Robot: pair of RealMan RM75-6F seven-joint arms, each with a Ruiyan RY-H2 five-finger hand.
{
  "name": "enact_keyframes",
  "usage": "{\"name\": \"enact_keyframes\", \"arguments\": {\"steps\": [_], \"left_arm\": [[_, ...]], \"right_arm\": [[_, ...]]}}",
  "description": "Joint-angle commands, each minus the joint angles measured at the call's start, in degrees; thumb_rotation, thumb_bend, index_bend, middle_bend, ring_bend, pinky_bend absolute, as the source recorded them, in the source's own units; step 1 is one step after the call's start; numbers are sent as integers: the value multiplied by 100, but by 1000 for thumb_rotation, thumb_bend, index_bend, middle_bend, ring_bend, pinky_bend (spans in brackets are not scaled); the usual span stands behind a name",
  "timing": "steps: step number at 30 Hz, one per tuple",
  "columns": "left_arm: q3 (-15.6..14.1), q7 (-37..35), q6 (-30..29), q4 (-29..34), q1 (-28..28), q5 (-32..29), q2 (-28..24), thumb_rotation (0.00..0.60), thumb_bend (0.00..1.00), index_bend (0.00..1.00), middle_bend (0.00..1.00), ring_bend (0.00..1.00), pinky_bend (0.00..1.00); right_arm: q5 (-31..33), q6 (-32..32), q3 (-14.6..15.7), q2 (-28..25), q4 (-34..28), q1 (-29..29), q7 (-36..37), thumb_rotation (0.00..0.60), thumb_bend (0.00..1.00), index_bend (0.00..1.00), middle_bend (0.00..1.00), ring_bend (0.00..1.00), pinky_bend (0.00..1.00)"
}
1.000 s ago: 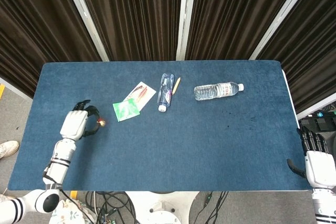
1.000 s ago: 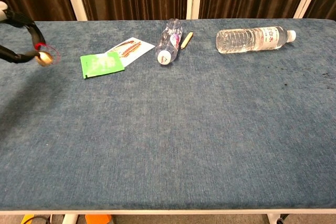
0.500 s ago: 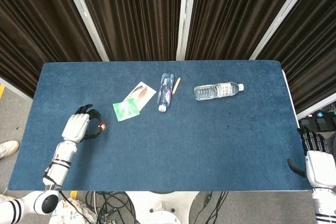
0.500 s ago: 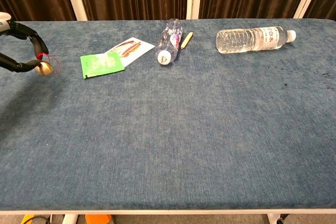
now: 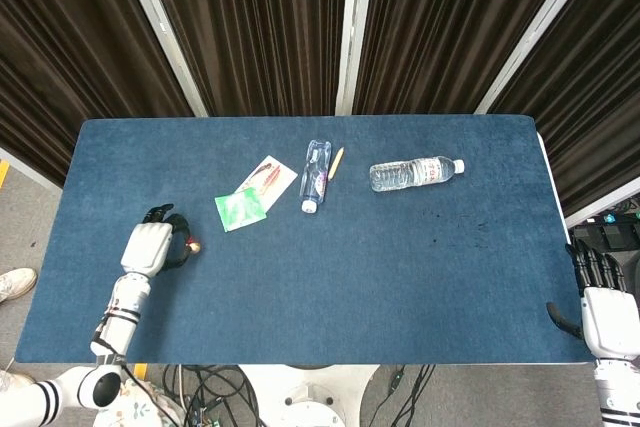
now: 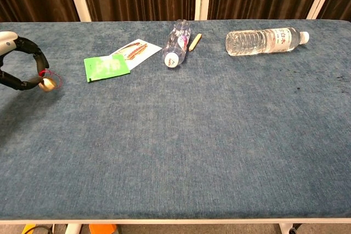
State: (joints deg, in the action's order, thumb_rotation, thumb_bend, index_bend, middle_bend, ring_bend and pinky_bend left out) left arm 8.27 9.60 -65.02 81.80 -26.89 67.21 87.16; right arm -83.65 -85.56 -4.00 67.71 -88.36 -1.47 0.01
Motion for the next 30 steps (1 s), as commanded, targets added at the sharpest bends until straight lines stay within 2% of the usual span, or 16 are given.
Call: {"name": "enact_keyframes", "arguments": {"steps": [1, 18, 30], "left_arm": [[0, -2, 49, -76, 2, -45, 39, 600, 557, 670, 323, 99, 121], [10, -127, 262, -401, -14, -120, 208, 600, 532, 618, 320, 99, 120], [-65, -391, 360, -448, -11, 105, 126, 600, 437, 309, 261, 80, 117]], "right_arm": [[-4, 1, 0, 4, -2, -3, -4, 600, 153, 0, 0, 0, 14], [12, 13, 6, 8, 6, 1, -2, 600, 153, 0, 0, 0, 14], [13, -7, 3, 2, 6, 11, -4, 600, 153, 0, 0, 0, 14]]}}
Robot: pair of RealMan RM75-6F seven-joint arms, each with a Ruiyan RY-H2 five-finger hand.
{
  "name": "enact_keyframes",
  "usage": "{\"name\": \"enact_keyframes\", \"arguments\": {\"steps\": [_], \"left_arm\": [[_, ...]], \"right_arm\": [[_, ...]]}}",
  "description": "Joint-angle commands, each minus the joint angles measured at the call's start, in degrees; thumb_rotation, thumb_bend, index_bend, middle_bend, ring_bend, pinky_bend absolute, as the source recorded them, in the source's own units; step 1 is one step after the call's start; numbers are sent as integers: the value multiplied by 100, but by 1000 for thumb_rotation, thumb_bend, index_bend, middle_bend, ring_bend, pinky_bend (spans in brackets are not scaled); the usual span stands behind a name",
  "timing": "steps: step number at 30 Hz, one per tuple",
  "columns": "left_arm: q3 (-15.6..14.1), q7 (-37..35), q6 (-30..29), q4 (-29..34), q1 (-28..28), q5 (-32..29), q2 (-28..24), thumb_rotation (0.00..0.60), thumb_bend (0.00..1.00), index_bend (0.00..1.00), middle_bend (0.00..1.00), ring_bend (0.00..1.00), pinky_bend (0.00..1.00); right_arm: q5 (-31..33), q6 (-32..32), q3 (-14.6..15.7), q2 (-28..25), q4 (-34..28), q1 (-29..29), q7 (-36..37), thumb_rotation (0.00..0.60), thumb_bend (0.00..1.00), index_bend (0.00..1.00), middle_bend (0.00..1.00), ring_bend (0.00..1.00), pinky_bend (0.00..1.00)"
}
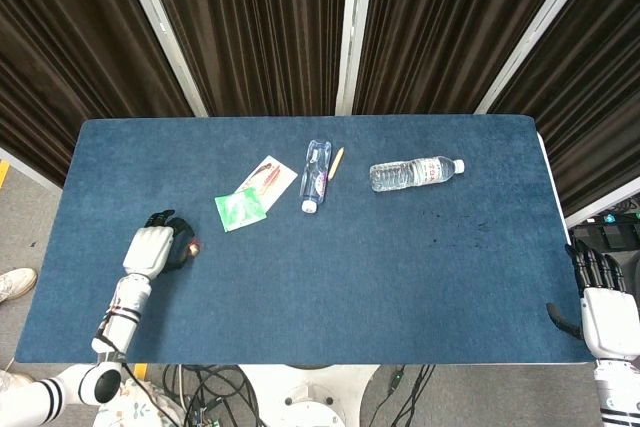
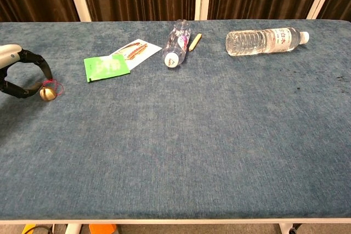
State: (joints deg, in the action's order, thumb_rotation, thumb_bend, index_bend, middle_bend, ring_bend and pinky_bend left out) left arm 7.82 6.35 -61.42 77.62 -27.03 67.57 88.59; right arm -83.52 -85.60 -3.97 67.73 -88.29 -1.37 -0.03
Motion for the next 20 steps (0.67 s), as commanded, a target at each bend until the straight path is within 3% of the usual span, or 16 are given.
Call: {"name": "enact_keyframes", "arguments": {"steps": [1, 5, 10, 14, 20], "left_arm": [[-23, -99, -14, -42, 8, 99, -20, 600, 429, 294, 257, 80, 117], [24, -233, -230, 47, 79, 226, -114, 600, 391, 262, 242, 76, 115], [14, -28, -1254, 645, 536, 532, -599, 600, 315, 257, 222, 71, 112], [-216, 215, -2267, 953, 1171, 783, -920, 600, 259, 247, 215, 71, 110], [-770, 99, -3250, 530, 2017, 1245, -817, 600, 176, 220, 205, 71, 110]], "right_arm": [[0, -5, -2, -1, -1, 2, 1, 600, 153, 0, 0, 0, 14], [-2, -16, -5, -4, -3, 6, 4, 600, 153, 0, 0, 0, 14], [-50, -113, 0, -37, -39, 45, -1, 600, 153, 0, 0, 0, 14], [-120, -188, 22, -78, -85, 74, -41, 600, 153, 0, 0, 0, 13], [-116, -161, 54, -17, -99, 85, -85, 600, 153, 0, 0, 0, 13]]}}
